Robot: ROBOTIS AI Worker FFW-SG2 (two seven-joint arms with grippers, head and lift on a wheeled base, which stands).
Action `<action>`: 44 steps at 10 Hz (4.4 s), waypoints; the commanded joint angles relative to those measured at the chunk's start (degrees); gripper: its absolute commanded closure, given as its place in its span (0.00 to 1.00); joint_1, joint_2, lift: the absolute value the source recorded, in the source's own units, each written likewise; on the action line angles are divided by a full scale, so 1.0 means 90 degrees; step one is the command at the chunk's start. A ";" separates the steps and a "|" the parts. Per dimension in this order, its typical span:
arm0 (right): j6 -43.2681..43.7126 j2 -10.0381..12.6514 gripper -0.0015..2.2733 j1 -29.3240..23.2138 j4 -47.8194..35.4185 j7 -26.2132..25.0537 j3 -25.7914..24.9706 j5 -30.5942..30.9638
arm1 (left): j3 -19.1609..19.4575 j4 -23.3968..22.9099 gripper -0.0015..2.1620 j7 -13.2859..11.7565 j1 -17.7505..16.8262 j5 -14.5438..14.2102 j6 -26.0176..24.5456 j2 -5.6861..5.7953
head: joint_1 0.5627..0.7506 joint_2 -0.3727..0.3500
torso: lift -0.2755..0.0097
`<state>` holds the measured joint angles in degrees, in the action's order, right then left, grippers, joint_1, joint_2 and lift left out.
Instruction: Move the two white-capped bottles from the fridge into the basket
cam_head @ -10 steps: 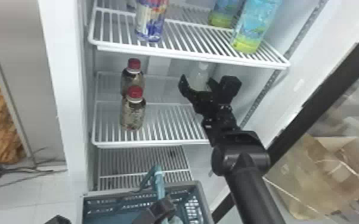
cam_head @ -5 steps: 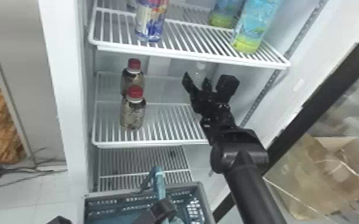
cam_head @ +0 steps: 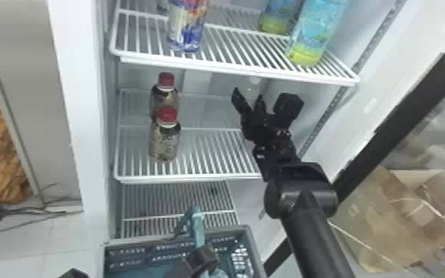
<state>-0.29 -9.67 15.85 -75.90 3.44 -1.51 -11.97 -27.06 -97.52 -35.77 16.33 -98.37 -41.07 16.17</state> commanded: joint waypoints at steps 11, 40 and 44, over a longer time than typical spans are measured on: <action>-0.1124 0.0351 0.38 -0.3198 -0.4480 -0.0011 -0.1089 -0.0345 | 0.0061 0.0000 0.52 -0.0010 0.0060 0.0051 -0.0093 0.0000 | 0.70 0.03 | 0.05; -0.6905 0.0498 0.21 -0.6526 -0.8402 0.0868 -0.1431 -0.2034 | 0.0112 0.0000 0.52 -0.0039 0.0123 0.0013 0.0063 -0.0010 | 0.70 0.03 | 0.05; -0.6202 0.0488 0.20 -0.6464 -0.8215 0.1025 -0.1393 -0.2034 | 0.0112 0.0031 0.52 -0.0030 0.0154 -0.0013 0.0063 -0.0029 | 0.70 0.03 | 0.05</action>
<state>-57.43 -5.31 -42.41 -150.16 12.64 -14.04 -30.03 -26.13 -97.25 -36.02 17.57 -98.42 -40.55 16.01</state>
